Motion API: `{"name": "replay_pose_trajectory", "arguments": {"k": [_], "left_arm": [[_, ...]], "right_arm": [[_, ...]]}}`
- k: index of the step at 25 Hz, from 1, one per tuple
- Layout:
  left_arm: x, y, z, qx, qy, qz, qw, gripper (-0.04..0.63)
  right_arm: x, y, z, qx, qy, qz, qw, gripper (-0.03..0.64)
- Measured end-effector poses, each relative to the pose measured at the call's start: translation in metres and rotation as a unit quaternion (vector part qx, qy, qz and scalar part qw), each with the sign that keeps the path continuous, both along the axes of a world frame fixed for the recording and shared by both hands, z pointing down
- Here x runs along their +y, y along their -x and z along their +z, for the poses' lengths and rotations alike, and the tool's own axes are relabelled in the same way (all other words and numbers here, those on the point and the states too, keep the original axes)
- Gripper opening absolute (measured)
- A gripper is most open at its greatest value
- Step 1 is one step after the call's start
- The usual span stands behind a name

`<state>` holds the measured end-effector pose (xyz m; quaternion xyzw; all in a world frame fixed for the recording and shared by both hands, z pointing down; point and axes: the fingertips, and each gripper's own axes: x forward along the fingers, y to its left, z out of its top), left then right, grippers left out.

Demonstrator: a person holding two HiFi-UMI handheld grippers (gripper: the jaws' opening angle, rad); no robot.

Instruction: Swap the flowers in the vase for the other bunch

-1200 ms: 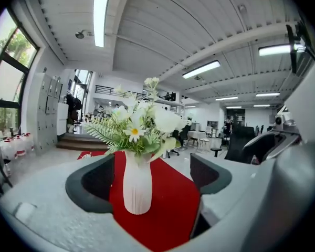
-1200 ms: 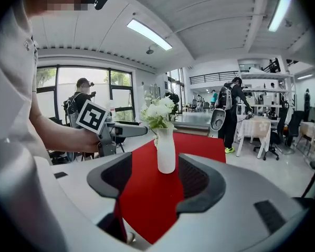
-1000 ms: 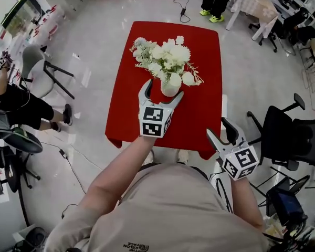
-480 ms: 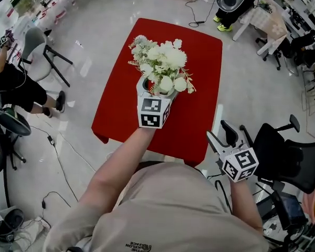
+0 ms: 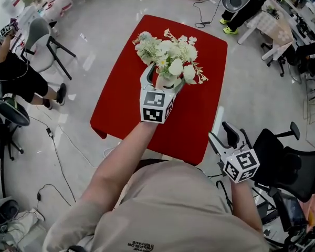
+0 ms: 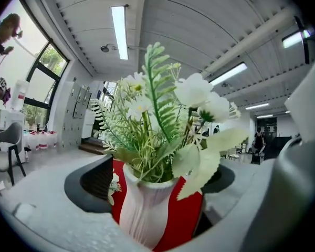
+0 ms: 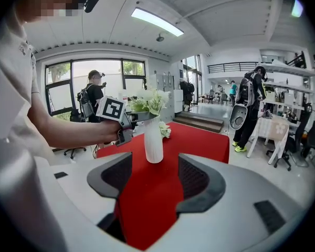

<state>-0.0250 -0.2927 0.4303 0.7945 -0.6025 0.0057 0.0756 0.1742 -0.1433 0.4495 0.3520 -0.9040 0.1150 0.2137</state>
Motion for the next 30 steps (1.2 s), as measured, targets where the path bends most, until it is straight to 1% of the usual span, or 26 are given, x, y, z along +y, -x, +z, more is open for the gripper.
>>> {"name": "replay_pose_trajectory", "arguments": {"k": [2, 6, 9, 11, 13, 16, 17, 20, 23, 26, 30], "left_arm": [[0.002, 0.0, -0.002, 0.004, -0.001, 0.003, 1.0, 0.48], [0.004, 0.005, -0.009, 0.008, -0.003, 0.002, 1.0, 0.422], [0.0, 0.004, -0.015, 0.001, -0.005, 0.005, 1.0, 0.419], [0.0, 0.004, -0.019, 0.0, -0.008, 0.006, 1.0, 0.404], [0.0, 0.006, -0.022, 0.0, -0.013, 0.005, 0.9999, 0.363], [0.0, 0.006, -0.025, -0.003, -0.017, 0.002, 0.9998, 0.266], [0.001, 0.006, -0.025, -0.004, -0.017, 0.002, 0.9998, 0.247], [0.003, 0.004, -0.024, -0.003, -0.017, 0.0, 0.9999, 0.215], [0.004, 0.005, -0.023, -0.005, -0.018, -0.003, 0.9998, 0.168], [0.004, 0.006, -0.026, 0.005, -0.023, -0.004, 0.9997, 0.125], [0.005, 0.008, -0.031, 0.015, -0.025, -0.002, 0.9996, 0.097]], "right_arm": [[0.002, 0.001, 0.001, -0.001, 0.002, -0.001, 1.0, 0.281], [0.004, 0.001, 0.003, -0.004, 0.006, 0.005, 1.0, 0.281], [0.004, -0.001, 0.002, -0.006, 0.006, 0.013, 1.0, 0.279], [0.006, -0.001, 0.001, -0.008, 0.002, 0.019, 1.0, 0.275], [0.008, 0.002, 0.0, -0.01, -0.002, 0.023, 1.0, 0.267], [0.011, 0.001, -0.002, -0.009, -0.002, 0.027, 1.0, 0.262], [0.012, 0.0, -0.002, -0.008, -0.002, 0.028, 1.0, 0.262], [0.012, -0.006, 0.001, -0.006, -0.004, 0.037, 0.999, 0.259], [0.012, -0.012, 0.005, -0.004, -0.002, 0.049, 0.999, 0.25], [0.011, -0.013, 0.004, -0.003, -0.004, 0.054, 0.999, 0.245], [0.009, -0.013, 0.002, -0.006, -0.005, 0.056, 0.998, 0.238]]}}
